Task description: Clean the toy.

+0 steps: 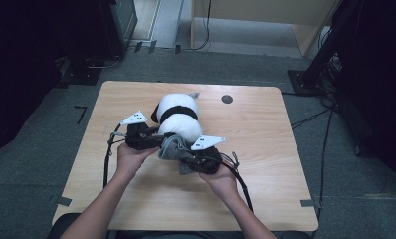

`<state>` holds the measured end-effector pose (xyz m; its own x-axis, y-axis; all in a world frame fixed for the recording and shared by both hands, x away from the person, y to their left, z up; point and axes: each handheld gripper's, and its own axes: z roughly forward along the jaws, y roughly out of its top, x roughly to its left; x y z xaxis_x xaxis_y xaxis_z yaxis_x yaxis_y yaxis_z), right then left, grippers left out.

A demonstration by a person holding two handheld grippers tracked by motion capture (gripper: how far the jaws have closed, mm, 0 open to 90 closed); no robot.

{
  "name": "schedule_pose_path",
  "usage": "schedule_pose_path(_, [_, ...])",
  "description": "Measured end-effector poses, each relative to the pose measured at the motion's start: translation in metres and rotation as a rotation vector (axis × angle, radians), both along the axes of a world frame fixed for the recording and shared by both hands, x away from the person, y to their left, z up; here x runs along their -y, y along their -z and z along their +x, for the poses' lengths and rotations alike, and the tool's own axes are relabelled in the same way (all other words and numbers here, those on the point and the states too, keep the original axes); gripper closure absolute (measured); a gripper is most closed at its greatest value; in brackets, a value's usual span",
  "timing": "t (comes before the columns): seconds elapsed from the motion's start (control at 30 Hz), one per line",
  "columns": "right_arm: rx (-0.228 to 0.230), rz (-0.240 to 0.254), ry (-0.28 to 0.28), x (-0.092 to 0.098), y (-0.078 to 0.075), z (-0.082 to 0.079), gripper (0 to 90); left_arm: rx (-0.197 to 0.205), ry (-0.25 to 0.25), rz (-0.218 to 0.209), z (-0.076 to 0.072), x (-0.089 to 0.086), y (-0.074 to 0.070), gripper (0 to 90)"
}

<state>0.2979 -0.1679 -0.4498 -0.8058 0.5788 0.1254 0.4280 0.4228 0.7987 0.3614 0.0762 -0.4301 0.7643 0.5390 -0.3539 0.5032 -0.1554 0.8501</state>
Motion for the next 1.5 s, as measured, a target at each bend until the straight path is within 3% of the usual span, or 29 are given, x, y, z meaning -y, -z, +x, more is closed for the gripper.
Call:
schedule_pose_path(0.2, [-0.034,-0.03,0.022,0.009,0.014,0.01,77.8,-0.004,0.006,-0.021,0.001,-0.003,-0.003,52.8])
schedule_pose_path(0.43, [-0.089,-0.048,0.108,0.028,0.026,0.025,77.9,-0.005,0.048,-0.052,-0.001,-0.007,-0.006,52.7])
schedule_pose_path(0.57, [-0.093,-0.065,0.167,0.041,0.027,0.032,77.8,0.017,0.061,-0.028,-0.004,-0.01,-0.008,52.5])
schedule_pose_path(0.73, [-0.113,-0.037,0.241,0.064,0.028,0.043,77.7,0.03,0.065,-0.021,-0.004,-0.013,-0.008,52.1])
schedule_pose_path(1.03, [-0.109,0.036,0.354,0.101,0.014,0.051,77.4,0.064,0.023,0.005,-0.002,-0.029,-0.01,51.7])
schedule_pose_path(1.27, [-0.118,0.042,0.41,0.123,0.01,0.054,77.0,0.074,-0.011,0.052,0.004,-0.039,-0.008,51.6])
schedule_pose_path(1.5, [-0.118,0.036,0.451,0.14,0.008,0.055,76.7,0.074,-0.069,0.057,0.015,-0.058,-0.006,51.6])
